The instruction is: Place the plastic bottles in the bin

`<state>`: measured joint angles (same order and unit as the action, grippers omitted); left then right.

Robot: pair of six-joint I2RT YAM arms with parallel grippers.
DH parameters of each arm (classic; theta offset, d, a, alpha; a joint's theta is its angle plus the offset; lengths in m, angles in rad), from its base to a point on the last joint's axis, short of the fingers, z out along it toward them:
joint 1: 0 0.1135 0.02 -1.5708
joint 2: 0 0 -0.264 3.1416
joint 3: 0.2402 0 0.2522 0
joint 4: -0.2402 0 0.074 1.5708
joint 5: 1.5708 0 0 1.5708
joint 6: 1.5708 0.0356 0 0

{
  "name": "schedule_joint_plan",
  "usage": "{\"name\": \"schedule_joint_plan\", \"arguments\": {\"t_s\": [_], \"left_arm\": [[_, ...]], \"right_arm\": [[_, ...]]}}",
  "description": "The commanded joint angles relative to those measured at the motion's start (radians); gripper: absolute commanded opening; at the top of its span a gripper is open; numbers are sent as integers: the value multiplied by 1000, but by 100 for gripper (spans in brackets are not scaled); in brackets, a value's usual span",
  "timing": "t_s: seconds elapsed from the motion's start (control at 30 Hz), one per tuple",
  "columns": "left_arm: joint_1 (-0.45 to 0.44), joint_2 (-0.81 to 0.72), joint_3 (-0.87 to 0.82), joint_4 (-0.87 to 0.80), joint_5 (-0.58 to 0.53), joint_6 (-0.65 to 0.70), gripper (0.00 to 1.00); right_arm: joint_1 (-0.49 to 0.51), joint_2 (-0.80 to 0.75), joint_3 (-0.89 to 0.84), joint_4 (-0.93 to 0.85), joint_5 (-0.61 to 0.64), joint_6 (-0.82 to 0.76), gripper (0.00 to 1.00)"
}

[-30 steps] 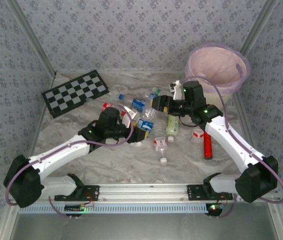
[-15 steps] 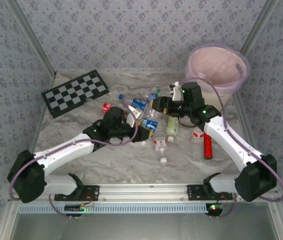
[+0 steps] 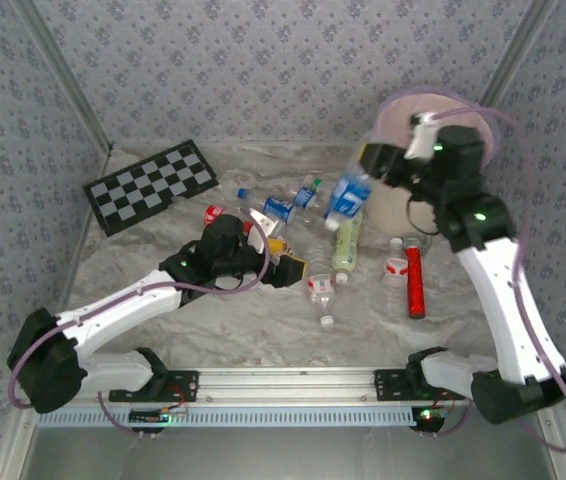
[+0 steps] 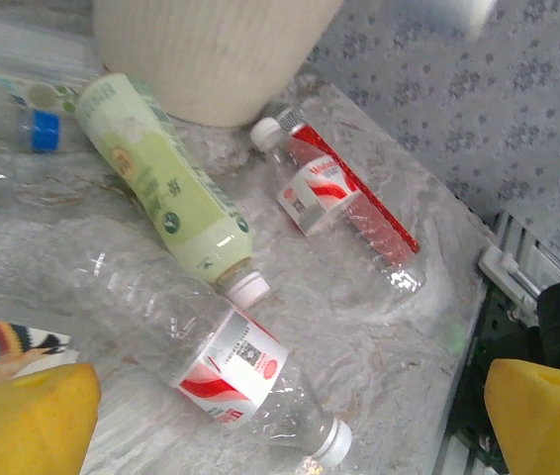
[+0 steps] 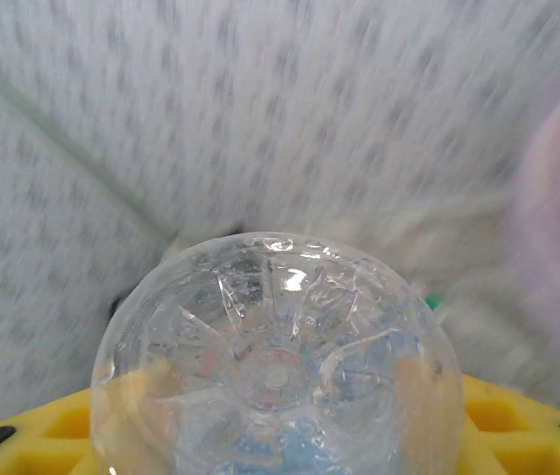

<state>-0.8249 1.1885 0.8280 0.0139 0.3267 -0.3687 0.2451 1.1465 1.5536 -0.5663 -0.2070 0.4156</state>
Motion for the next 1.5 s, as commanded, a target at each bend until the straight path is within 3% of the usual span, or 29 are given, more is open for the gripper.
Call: {"name": "schedule_joint_plan", "arguments": {"t_s": [0.0,0.13,0.37,0.5,0.8,1.1,1.37,1.47], "left_arm": [[2,-74,-13,-51,-108,-20,99],[6,-114,-63,-64,-177,-66,99],[16,-132,-92,-119,-278,-139,99],[18,-149,-103,-126,-279,-177,99],[18,-173,-126,-176,-313,-220,99],[19,-144,-107,-162,-305,-225,99],[19,-119,-99,-109,-290,-236,99],[18,-98,-78,-144,-290,-230,99]], "right_arm": [[-71,-57,89,-40,250,-161,40],[-168,-16,162,44,391,-248,33],[-249,179,231,140,468,-322,26],[-277,287,278,135,402,-285,26],[-290,545,438,-174,307,-288,26],[-288,717,493,-325,267,-282,26],[-290,805,462,-327,250,-231,26],[-285,837,460,-330,252,-227,34]]}}
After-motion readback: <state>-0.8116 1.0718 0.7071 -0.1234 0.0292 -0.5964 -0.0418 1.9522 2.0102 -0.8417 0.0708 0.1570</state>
